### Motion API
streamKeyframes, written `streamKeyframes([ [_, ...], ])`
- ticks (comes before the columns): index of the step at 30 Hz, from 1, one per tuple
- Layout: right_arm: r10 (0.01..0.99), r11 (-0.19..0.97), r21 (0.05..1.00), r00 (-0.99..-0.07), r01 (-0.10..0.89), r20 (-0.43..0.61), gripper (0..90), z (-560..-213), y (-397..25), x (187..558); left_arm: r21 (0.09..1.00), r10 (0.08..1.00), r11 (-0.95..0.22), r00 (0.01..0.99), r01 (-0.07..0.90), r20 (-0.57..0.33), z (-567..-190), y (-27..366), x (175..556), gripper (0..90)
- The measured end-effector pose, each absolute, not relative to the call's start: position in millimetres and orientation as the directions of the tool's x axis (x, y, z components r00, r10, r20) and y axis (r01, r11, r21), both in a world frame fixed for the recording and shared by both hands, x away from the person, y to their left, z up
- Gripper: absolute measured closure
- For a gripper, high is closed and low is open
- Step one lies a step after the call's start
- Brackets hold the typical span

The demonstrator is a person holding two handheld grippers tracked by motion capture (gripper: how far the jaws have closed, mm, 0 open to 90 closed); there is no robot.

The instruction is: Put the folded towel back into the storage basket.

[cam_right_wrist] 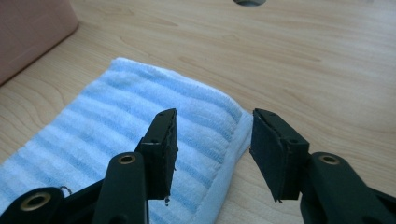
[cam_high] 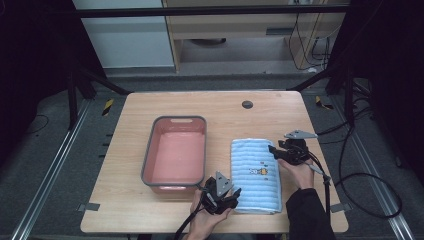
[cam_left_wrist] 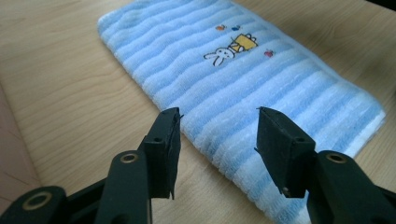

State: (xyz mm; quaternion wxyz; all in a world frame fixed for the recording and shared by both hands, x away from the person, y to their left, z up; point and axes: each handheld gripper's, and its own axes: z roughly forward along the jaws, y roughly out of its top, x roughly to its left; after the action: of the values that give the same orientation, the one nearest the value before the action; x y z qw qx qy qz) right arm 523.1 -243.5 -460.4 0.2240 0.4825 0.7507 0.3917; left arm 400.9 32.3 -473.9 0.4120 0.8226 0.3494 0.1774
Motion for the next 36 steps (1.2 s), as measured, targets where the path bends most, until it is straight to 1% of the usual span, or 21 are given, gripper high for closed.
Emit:
streamKeyframes([
  [6,0.893,0.238,0.790,-0.448,0.566,0.052,51.1,-472.1,-233.0,528.2,0.780,0.725,-0.424,0.689,0.460,-0.012,-485.0,29.0,403.1,48.9],
  [11,0.895,0.238,0.781,-0.442,0.577,0.054,49.9,-477.3,-231.1,531.3,0.767,0.722,-0.436,0.691,0.471,-0.015,-492.9,26.7,404.0,48.8],
  [17,0.898,0.217,0.778,-0.433,0.589,0.078,49.8,-484.1,-232.7,532.8,0.753,0.725,-0.451,0.689,0.479,-0.004,-498.4,24.7,404.1,48.4],
  [19,0.906,0.223,0.755,-0.417,0.617,0.073,49.4,-489.2,-234.1,533.5,0.752,0.726,-0.451,0.687,0.481,-0.004,-499.4,24.3,404.2,48.4],
  [22,0.905,0.220,0.750,-0.417,0.624,0.082,49.8,-491.4,-236.2,534.3,0.752,0.728,-0.447,0.686,0.485,-0.009,-501.7,22.9,404.4,48.5],
  [26,0.903,0.227,0.736,-0.420,0.637,0.085,50.7,-495.7,-233.7,534.8,0.746,0.727,-0.463,0.687,0.478,0.011,-503.1,21.6,403.2,49.6],
  [30,0.901,0.233,0.729,-0.425,0.644,0.088,53.6,-497.9,-233.6,535.6,0.741,0.734,-0.449,0.679,0.499,-0.013,-503.8,21.0,404.0,51.6],
  [33,0.900,0.226,0.723,-0.424,0.653,0.101,57.5,-498.5,-233.5,535.3,0.745,0.736,-0.444,0.677,0.498,-0.013,-504.2,20.0,402.9,53.5],
  [34,0.900,0.226,0.723,-0.424,0.653,0.101,57.5,-498.5,-233.5,535.3,0.745,0.736,-0.444,0.677,0.498,-0.013,-504.2,20.0,402.9,54.5],
  [35,0.899,0.223,0.724,-0.424,0.652,0.105,60.3,-498.6,-233.1,535.2,0.743,0.733,-0.451,0.680,0.496,-0.009,-504.0,19.8,402.5,54.5],
  [36,0.894,0.223,0.722,-0.433,0.655,0.117,65.5,-498.5,-232.1,534.9,0.746,0.732,-0.448,0.682,0.493,-0.011,-504.2,18.8,401.9,58.7],
])
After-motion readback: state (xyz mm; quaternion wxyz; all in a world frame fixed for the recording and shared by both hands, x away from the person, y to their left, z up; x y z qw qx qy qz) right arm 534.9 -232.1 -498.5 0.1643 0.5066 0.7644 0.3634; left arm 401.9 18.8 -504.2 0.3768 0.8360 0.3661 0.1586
